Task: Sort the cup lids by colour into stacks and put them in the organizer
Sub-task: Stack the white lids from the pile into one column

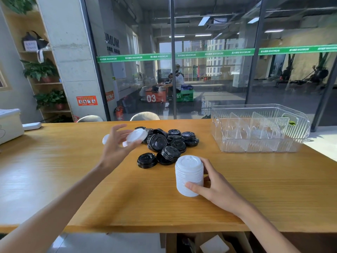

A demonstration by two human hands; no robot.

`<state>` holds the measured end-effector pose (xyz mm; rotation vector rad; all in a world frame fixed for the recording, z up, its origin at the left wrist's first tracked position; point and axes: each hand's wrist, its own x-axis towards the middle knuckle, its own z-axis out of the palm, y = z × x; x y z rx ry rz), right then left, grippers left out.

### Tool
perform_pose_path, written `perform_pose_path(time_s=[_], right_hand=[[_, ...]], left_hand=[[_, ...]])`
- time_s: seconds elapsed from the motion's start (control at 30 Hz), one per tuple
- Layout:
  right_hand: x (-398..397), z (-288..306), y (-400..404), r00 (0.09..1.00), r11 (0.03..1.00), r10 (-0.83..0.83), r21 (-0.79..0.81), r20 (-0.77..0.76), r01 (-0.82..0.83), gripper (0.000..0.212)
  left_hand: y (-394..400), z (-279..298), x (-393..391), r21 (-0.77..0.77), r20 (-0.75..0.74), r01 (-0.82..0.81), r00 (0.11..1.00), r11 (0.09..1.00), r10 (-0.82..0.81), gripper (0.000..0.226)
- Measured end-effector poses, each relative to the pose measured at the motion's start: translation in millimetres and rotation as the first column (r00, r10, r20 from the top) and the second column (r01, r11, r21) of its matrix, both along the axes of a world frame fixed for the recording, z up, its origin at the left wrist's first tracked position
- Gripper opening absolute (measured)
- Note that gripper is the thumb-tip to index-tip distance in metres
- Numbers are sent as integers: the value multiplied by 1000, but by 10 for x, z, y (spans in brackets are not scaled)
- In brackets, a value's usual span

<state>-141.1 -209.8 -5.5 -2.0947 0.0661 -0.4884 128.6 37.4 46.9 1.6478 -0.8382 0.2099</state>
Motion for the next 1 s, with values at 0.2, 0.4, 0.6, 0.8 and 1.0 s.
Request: perform_pose_path(time_s=[0.2,0.4,0.6,0.8,1.0], right_hand=[[-35,18,18,999,1000,-16,4,-28,17,79],[-38,1,15,998,999,-50,5,-48,50,78],[-38,-14,8,997,998,-67,15,-48,68,76],[-56,6,23,999,999,-41,30,-34,42,74],[-59,31,50,1000,995,-22,97,10,21,97]], left_hand=[[-427,123,-881,82,76,292,952,953,-298,63],[-675,-49,-1232,119,53,337,937,934,-345,57],[-721,-162,-1315,125,6,331,942,935,-335,55],[-713,-200,-1363,126,3,343,938,931,-346,46],[-716,-244,-1402,74,-65,386,922,920,-382,46]])
